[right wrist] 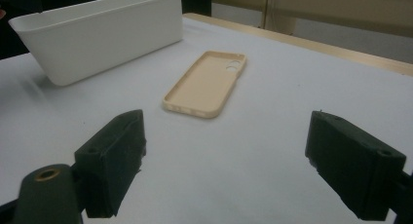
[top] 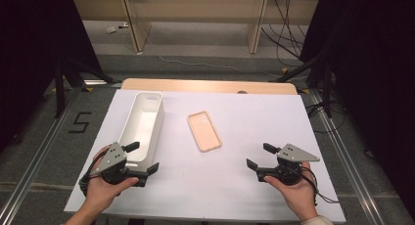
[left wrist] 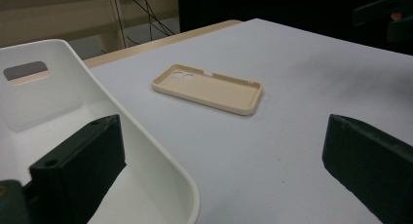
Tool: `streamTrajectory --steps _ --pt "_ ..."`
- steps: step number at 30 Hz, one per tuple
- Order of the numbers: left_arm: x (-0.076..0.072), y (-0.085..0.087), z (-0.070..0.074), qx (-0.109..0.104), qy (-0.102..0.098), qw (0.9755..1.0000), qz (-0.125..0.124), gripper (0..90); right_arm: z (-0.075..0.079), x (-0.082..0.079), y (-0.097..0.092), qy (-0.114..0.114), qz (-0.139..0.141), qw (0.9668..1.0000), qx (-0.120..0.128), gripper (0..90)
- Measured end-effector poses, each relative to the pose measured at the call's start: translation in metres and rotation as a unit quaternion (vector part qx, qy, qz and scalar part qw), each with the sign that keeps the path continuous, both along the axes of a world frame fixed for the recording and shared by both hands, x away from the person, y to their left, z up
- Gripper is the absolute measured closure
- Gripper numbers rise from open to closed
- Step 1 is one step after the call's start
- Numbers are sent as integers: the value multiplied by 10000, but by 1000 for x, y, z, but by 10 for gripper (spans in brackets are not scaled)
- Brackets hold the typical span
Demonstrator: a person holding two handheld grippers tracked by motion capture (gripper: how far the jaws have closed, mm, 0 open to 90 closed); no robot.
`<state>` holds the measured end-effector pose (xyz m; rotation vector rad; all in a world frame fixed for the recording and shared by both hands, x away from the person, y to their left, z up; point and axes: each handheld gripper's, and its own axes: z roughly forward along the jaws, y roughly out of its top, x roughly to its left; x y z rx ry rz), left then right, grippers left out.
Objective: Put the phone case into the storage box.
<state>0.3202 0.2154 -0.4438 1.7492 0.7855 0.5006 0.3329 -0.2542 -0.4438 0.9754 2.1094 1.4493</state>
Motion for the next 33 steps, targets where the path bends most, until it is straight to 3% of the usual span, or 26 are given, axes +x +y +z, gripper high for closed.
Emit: streamTrajectory --steps 4,5,6,8,9,12,13,16,20,27,33 --pt "0 0 0 -31 0 10000 -6 16 0 3 2 56 58 9999 -126 178" --pt "0 -1 0 -30 4 10000 -12 18 0 4 3 83 73 9999 -119 205" --pt "0 -1 0 -17 -15 10000 -44 20 -2 7 5 -70 85 9999 -104 237" --pt "0 -1 1 -32 -11 10000 -28 23 -1 8 8 44 153 9998 -81 280" --pt "0 -1 1 -58 -14 10000 -36 26 1 8 7 42 131 9995 -279 324" --pt "0 -1 1 -50 -44 10000 -68 36 2 13 11 -137 151 9988 -437 515" --pt "0 -2 1 -67 -52 9999 -110 43 4 13 11 6 170 9985 -511 560" --pt "-1 -2 1 -35 -45 9999 -140 62 6 19 15 118 129 9978 -638 712" --pt "-2 0 1 -109 -88 9998 -155 77 6 33 24 159 19 9977 -656 881" --pt "-3 0 2 -32 -121 9998 -148 90 2 59 46 496 -2 9944 -934 900" --pt "-2 -1 2 -45 -119 9998 -165 95 -12 85 67 787 29 9904 -1135 900"
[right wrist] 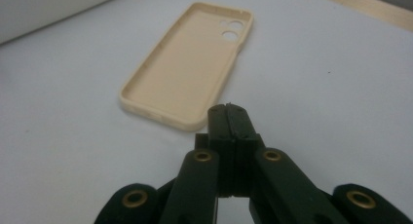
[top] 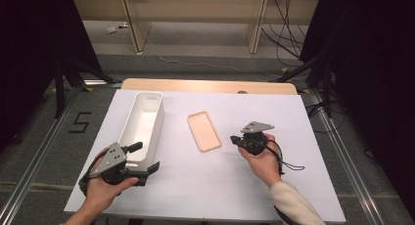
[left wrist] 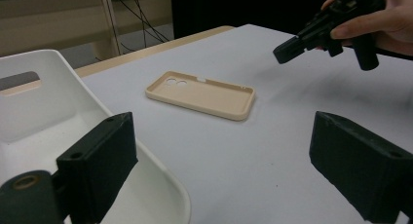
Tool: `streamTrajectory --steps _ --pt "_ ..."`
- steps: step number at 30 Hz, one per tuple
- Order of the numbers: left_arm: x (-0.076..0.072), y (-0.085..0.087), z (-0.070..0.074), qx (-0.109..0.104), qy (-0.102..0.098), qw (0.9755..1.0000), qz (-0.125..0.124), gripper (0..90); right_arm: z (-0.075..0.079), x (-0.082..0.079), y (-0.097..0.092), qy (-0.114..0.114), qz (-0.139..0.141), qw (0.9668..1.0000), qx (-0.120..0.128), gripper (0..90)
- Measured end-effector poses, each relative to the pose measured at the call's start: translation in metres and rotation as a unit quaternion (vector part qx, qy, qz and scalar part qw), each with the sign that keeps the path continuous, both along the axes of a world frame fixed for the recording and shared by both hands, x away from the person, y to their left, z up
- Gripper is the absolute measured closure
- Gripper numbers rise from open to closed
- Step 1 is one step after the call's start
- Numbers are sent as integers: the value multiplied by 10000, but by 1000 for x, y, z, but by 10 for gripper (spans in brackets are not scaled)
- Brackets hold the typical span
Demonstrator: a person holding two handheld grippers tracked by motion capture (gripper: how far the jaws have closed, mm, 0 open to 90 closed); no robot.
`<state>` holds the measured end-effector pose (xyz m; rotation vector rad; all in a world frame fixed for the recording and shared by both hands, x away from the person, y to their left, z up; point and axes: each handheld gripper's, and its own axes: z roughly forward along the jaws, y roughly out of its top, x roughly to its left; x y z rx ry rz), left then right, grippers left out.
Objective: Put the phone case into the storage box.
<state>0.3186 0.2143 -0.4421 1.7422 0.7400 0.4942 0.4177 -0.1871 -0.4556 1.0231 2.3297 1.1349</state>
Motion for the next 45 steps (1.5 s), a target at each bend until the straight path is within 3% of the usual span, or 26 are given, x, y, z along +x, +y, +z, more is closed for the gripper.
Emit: streamTrajectory --steps 10,13,18,19,21,22,25,26,27,28,31,35,37,39,42,45 --pt "0 1 0 -7 8 10000 -2 100 -21 30 22 406 -31 9987 -312 900" --pt "0 1 0 -9 8 10000 -7 101 -23 32 26 508 -137 9982 -277 900" --pt "0 0 0 -15 25 10000 -14 103 -28 36 29 465 -81 9979 -448 900" --pt "0 0 0 -6 20 10000 -13 103 -29 35 32 474 -196 9981 -346 900" --pt "-1 1 0 1 11 10000 -19 103 -31 36 32 421 -147 9982 -390 900" --pt "-1 1 0 1 11 10000 -19 103 -29 36 31 504 -79 9975 -479 900" --pt "0 1 0 -26 23 10000 -37 102 -31 34 34 534 -163 9977 -374 900" --pt "0 1 0 -26 23 10000 -37 102 -31 34 34 568 -77 9973 -469 900" --pt "-1 1 0 -13 20 10000 -37 102 -32 33 35 545 -154 9976 -394 900" --pt "-1 1 0 -13 20 10000 -37 103 -33 34 35 440 -89 9979 -459 900" --pt "0 1 0 -27 27 10000 -37 103 -32 33 35 544 -39 9972 -519 900" --pt "-1 0 0 -24 28 10000 -45 102 -32 32 36 543 -10 9971 -532 900" --pt "-1 0 0 -19 28 10000 -42 102 -34 32 37 432 -52 9978 -507 900" --pt "-1 1 0 -22 30 10000 -39 103 -32 31 38 551 1 9970 -535 900" --pt "-1 1 0 -24 32 10000 -43 103 -33 30 40 447 -7 9977 -518 900" --pt "-1 1 0 -24 31 10000 -46 103 -33 29 41 514 13 9972 -540 900"
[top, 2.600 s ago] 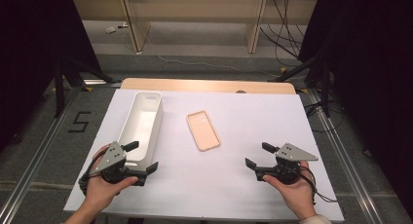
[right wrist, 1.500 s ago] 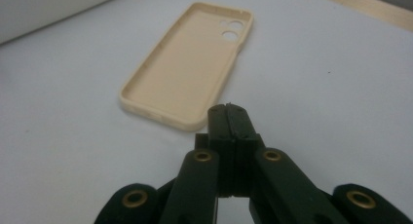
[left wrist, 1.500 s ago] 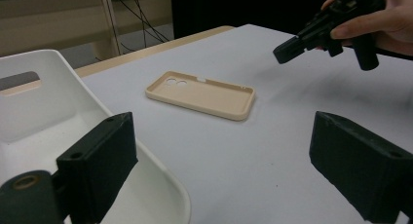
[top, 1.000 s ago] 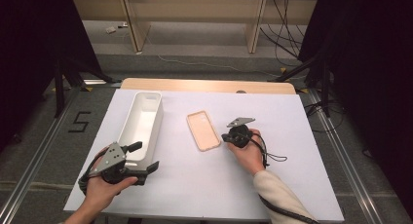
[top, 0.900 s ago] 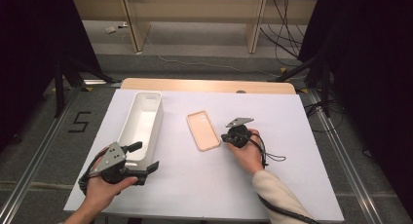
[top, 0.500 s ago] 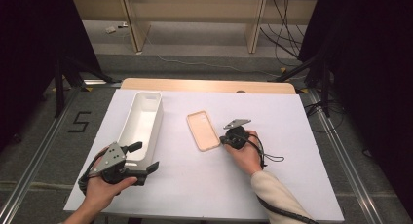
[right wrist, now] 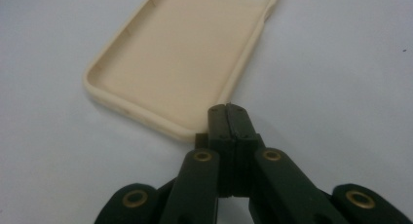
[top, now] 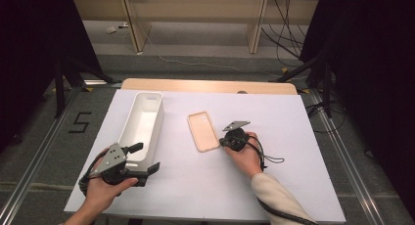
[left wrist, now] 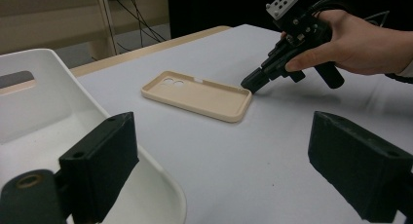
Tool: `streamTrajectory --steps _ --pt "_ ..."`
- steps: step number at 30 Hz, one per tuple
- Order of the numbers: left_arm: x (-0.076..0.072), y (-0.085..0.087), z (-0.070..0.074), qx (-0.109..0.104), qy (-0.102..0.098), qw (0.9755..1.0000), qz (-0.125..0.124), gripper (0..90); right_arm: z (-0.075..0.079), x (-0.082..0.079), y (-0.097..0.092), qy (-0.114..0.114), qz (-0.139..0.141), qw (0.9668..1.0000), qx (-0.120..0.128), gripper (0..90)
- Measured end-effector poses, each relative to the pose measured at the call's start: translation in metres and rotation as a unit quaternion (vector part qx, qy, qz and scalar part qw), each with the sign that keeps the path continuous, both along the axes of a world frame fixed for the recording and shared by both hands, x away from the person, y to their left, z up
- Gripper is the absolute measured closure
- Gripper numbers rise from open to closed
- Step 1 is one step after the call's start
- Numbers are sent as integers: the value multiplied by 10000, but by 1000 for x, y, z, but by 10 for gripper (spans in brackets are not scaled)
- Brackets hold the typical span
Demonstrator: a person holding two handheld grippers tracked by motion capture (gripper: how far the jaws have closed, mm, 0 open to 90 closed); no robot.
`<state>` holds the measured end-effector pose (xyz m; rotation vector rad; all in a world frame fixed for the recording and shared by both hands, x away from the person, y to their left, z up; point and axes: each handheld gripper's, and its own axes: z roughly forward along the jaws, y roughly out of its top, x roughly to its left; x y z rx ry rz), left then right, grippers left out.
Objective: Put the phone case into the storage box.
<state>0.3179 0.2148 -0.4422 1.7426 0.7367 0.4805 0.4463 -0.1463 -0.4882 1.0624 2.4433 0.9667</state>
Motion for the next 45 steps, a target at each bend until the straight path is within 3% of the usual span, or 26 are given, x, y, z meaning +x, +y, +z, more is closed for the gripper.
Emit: streamTrajectory --steps 2,3,5,8,10,12,17,19,21,30,34,37,38,39,41,42,44,45 --pt "0 0 0 -4 1 10000 4 104 -1 0 1 -50 -2 10000 8 900" --pt "0 0 0 -20 13 10000 4 104 0 -2 2 61 -59 9999 55 900" --pt "0 0 0 -8 5 10000 1 104 0 -2 1 51 60 10000 -44 900" --pt "1 0 -1 -37 3 10000 -22 105 0 -4 5 55 -40 10000 73 900" --pt "1 0 -1 -50 8 10000 -16 105 1 -4 3 71 111 9999 -58 900" --pt "1 0 -1 -55 8 10000 -17 106 0 -6 6 48 26 10000 35 900" --pt "1 0 -1 -18 15 10000 3 107 0 -6 6 35 128 9999 -46 900" --pt "1 0 -1 -29 18 10000 4 108 1 -7 7 119 94 9999 -11 900" --pt "1 0 -1 -31 20 10000 4 108 -1 -7 8 -26 121 9999 -24 900" --pt "0 0 0 -13 1 10000 6 111 0 -10 12 91 109 9999 39 900" --pt "1 0 0 -31 4 10000 1 112 0 -8 11 -22 246 9997 -33 900" --pt "1 -1 0 -49 5 10000 -24 112 -2 -9 11 -16 181 9998 53 900" --pt "1 0 0 -46 -10 10000 -34 112 0 -10 10 79 212 9997 27 900" --pt "1 0 0 -30 -4 10000 -12 113 -1 -11 12 102 145 9997 173 900" --pt "1 0 0 -32 -6 10000 -9 114 0 -11 11 107 248 9996 79 900" --pt "1 -1 0 -54 -15 10000 -36 114 -1 -12 13 3 216 9997 93 900" --pt "1 -1 0 -49 -13 10000 -36 114 3 -13 13 132 240 9996 99 900" --pt "1 -1 0 -27 -8 10000 -16 114 3 -12 12 22 275 9996 75 900"
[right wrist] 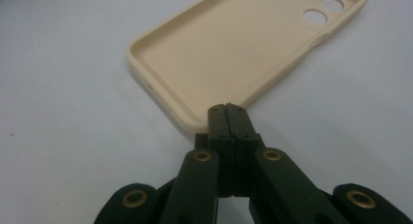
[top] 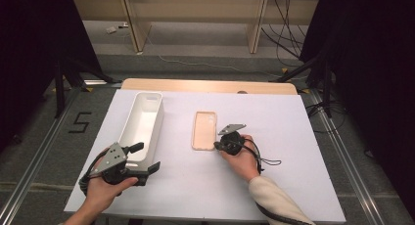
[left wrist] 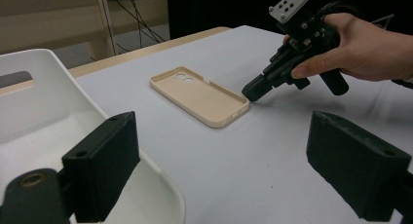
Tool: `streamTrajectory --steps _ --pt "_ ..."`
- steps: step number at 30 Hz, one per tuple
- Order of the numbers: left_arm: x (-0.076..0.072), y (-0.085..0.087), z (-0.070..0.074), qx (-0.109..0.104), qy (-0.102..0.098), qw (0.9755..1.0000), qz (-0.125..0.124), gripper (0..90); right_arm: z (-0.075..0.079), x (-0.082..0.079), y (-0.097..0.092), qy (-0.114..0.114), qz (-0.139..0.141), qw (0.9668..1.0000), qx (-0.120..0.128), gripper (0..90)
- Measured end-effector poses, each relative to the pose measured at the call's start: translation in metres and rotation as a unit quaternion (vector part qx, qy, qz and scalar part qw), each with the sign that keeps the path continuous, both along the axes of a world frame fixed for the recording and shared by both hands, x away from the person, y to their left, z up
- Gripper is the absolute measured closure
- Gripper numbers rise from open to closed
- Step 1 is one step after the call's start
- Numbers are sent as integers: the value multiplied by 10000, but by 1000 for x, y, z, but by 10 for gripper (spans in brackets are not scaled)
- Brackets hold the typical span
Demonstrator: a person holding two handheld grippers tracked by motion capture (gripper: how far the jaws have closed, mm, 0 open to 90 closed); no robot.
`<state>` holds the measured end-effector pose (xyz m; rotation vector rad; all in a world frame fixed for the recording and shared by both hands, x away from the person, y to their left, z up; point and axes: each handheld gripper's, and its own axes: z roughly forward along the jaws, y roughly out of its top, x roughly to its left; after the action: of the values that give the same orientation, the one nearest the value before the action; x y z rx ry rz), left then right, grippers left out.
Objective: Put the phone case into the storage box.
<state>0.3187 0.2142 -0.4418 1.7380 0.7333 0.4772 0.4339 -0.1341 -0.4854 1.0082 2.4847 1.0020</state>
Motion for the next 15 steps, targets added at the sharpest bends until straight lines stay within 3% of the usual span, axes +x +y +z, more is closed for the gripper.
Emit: streamTrajectory --steps 3,4,9,12,13,15 --pt "0 0 0 -3 0 10000 2 115 2 -1 -3 -151 -89 9998 96 900" --pt "0 0 0 -4 1 10000 1 116 6 -1 -5 -107 -43 9999 91 900" --pt "0 -1 0 -28 15 10000 -10 117 16 -8 -13 -243 0 9993 279 793" --pt "0 -2 1 -48 13 10000 -34 117 23 -13 -17 -405 83 9986 337 705" --pt "1 -3 1 -11 13 10000 -27 117 27 -16 -19 -561 175 9976 366 643" --pt "1 -4 1 -25 37 10000 -27 117 29 -19 -19 -488 146 9979 409 626"
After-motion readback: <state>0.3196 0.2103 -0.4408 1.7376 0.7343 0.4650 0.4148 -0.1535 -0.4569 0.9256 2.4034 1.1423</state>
